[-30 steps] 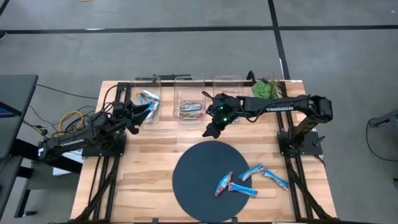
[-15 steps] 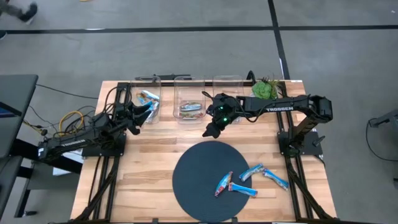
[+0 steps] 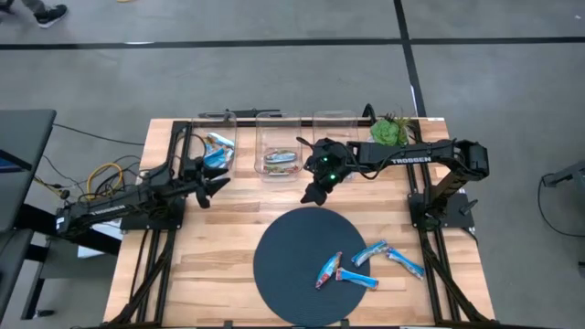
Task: Pick and place Granola Bars by type
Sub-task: Put the red granola bar into the middle transparent bin
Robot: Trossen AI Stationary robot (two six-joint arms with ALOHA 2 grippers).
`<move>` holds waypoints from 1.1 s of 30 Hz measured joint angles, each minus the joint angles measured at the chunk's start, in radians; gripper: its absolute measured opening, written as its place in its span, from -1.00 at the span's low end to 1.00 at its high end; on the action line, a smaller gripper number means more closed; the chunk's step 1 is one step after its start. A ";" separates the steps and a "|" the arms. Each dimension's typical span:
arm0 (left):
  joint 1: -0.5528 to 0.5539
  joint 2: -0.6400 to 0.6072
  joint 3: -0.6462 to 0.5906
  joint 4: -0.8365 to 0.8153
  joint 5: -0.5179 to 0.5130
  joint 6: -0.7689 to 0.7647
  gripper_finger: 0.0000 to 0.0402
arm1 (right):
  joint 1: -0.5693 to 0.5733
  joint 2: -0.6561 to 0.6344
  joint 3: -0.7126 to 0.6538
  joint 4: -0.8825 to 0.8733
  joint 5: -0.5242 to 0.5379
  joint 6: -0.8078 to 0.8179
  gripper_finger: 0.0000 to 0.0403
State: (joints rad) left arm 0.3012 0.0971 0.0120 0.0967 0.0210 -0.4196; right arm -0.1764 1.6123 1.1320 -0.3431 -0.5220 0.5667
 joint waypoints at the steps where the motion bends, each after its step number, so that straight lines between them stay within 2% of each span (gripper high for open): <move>1: 0.000 0.000 0.002 -0.029 0.000 0.008 0.05 | 0.000 0.000 0.000 -0.004 0.000 0.000 -0.13; 5: 0.000 0.000 0.013 -0.100 -0.002 0.017 0.05 | 0.000 0.000 0.000 -0.003 0.000 -0.026 -0.13; 14: 0.000 0.001 0.014 -0.103 0.012 0.016 0.05 | 0.000 0.000 0.000 -0.001 -0.015 -0.044 -0.13; 23: 0.000 0.001 0.014 -0.104 0.012 0.016 0.05 | 0.010 0.000 0.000 0.000 -0.155 -0.045 -0.13; 28: 0.000 0.001 0.015 -0.106 0.012 0.016 0.05 | 0.065 0.000 0.000 0.000 -0.256 -0.104 -0.13; 33: 0.000 0.001 0.015 -0.107 -0.002 0.015 0.05 | 0.164 0.000 0.000 -0.001 -0.264 -0.164 -0.13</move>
State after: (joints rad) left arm 0.3012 0.0982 0.0265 -0.0104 0.0192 -0.4042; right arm -0.0123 1.6120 1.1320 -0.3445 -0.7864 0.4024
